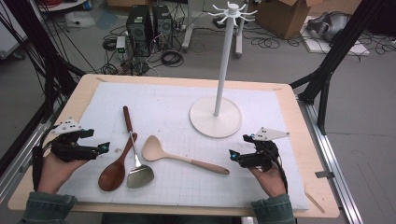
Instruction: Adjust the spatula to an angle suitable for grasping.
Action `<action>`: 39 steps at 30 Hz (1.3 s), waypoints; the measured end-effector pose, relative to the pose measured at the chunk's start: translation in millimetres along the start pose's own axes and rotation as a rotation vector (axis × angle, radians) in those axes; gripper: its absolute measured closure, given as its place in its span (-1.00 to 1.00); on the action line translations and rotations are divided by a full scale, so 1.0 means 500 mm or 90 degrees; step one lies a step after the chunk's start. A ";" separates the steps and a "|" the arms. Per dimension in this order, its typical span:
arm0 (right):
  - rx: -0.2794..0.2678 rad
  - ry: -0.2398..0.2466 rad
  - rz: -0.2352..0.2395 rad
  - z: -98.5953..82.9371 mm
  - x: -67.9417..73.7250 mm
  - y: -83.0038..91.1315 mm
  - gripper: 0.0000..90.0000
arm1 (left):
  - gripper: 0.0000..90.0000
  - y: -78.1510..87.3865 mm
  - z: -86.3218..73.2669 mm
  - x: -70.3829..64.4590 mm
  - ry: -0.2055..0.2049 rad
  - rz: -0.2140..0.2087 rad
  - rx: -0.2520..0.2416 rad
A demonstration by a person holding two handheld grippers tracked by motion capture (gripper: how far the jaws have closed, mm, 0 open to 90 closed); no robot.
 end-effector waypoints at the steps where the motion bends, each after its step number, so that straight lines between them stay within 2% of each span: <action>1: -0.001 -0.001 -0.001 0.000 -0.001 0.002 -0.65 | -0.66 -0.003 0.000 -0.001 -0.003 -0.002 0.002; 6: -0.005 0.000 -0.005 0.001 -0.006 0.006 -0.65 | -0.64 -0.005 -0.001 -0.003 -0.002 -0.005 0.004; 14: -0.004 0.009 -0.008 0.005 0.003 0.009 -0.65 | -0.60 -0.001 0.007 -0.008 0.000 -0.008 -0.014; 17: -0.003 0.007 -0.007 0.005 0.006 0.009 -0.65 | -0.58 -0.004 0.007 -0.009 0.003 -0.010 -0.016; 18: -0.003 0.015 -0.007 0.005 0.004 0.007 -0.65 | -0.56 -0.006 0.007 -0.009 0.007 -0.009 -0.018; 28: 0.014 0.006 -0.005 -0.004 0.001 -0.001 -0.65 | -0.50 -0.021 0.002 -0.005 0.019 -0.015 -0.016; 39: 0.008 0.012 -0.008 -0.002 0.002 0.001 -0.65 | -0.43 -0.032 0.002 -0.011 0.025 -0.021 -0.022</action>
Point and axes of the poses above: each handheld gripper's, and its own axes: y roughly backward along the jaws, z roughly out of its top, x roughly to its left, the point moved 9 cm from there along -y, roughly forward along the jaws, and after that the axes turned 3 degrees about -x, right-handed, at the moved point
